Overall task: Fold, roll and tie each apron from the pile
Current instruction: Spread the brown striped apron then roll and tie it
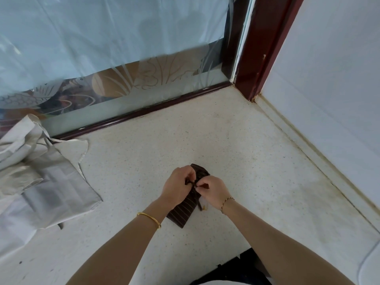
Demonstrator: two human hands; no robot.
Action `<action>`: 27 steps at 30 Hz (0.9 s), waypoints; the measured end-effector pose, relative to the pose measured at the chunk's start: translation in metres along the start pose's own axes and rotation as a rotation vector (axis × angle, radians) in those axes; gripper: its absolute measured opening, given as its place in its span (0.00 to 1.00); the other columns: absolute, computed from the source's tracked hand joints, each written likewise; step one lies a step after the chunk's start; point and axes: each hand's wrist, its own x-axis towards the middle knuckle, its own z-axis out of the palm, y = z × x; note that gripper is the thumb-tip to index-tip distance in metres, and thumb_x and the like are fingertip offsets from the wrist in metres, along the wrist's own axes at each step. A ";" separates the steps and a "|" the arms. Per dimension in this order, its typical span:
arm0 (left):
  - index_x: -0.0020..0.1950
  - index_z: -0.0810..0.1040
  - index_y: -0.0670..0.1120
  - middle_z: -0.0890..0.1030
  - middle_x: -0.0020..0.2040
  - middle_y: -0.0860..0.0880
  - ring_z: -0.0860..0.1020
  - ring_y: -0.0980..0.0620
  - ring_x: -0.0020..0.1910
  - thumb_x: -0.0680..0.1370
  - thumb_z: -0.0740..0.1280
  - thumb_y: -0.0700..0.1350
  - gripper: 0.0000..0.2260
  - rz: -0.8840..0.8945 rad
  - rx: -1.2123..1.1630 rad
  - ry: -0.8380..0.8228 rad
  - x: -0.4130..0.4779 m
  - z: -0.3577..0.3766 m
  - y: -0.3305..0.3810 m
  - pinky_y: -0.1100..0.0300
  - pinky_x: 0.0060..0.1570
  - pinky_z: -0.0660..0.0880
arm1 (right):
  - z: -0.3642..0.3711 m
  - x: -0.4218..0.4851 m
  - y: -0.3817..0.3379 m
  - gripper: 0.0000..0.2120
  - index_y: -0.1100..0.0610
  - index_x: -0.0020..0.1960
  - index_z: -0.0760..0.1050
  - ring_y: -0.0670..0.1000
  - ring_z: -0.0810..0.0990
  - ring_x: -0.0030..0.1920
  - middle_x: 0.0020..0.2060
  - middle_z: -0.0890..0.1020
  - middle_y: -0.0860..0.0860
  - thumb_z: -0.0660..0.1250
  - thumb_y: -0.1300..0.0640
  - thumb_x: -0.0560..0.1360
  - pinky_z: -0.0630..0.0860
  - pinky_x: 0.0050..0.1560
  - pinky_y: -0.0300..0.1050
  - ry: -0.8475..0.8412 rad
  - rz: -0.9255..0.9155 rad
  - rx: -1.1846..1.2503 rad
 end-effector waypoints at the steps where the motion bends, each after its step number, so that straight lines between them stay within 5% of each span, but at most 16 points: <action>1: 0.36 0.68 0.56 0.75 0.37 0.57 0.73 0.55 0.40 0.68 0.64 0.31 0.18 0.011 -0.001 0.010 -0.001 0.002 0.000 0.58 0.39 0.73 | 0.000 0.000 -0.002 0.08 0.60 0.48 0.81 0.45 0.76 0.41 0.41 0.81 0.50 0.63 0.60 0.77 0.70 0.42 0.31 -0.012 0.036 0.038; 5: 0.39 0.71 0.48 0.75 0.38 0.52 0.72 0.55 0.39 0.70 0.65 0.32 0.11 0.047 -0.029 -0.015 -0.003 0.006 -0.002 0.60 0.40 0.72 | 0.000 0.004 -0.003 0.11 0.57 0.40 0.76 0.45 0.74 0.30 0.34 0.77 0.51 0.59 0.61 0.78 0.68 0.31 0.30 -0.033 0.169 0.182; 14: 0.40 0.72 0.45 0.75 0.38 0.51 0.71 0.61 0.38 0.71 0.65 0.30 0.09 0.093 -0.090 -0.060 -0.003 0.003 -0.003 0.71 0.40 0.67 | -0.005 0.007 0.001 0.06 0.60 0.49 0.77 0.42 0.79 0.30 0.35 0.79 0.49 0.63 0.67 0.77 0.72 0.32 0.30 -0.105 0.115 0.240; 19: 0.41 0.71 0.47 0.72 0.39 0.58 0.70 0.59 0.42 0.71 0.64 0.31 0.11 0.137 -0.016 -0.085 -0.002 0.007 -0.005 0.70 0.43 0.66 | -0.011 0.009 0.001 0.05 0.62 0.50 0.76 0.42 0.80 0.30 0.36 0.80 0.52 0.63 0.67 0.77 0.78 0.35 0.34 -0.161 0.085 0.182; 27: 0.46 0.74 0.49 0.76 0.40 0.54 0.74 0.59 0.39 0.73 0.70 0.38 0.09 -0.103 -0.042 -0.105 0.001 0.001 -0.007 0.69 0.39 0.68 | -0.007 0.007 0.004 0.05 0.59 0.43 0.72 0.50 0.83 0.32 0.35 0.80 0.56 0.64 0.68 0.75 0.82 0.39 0.46 -0.088 0.157 0.186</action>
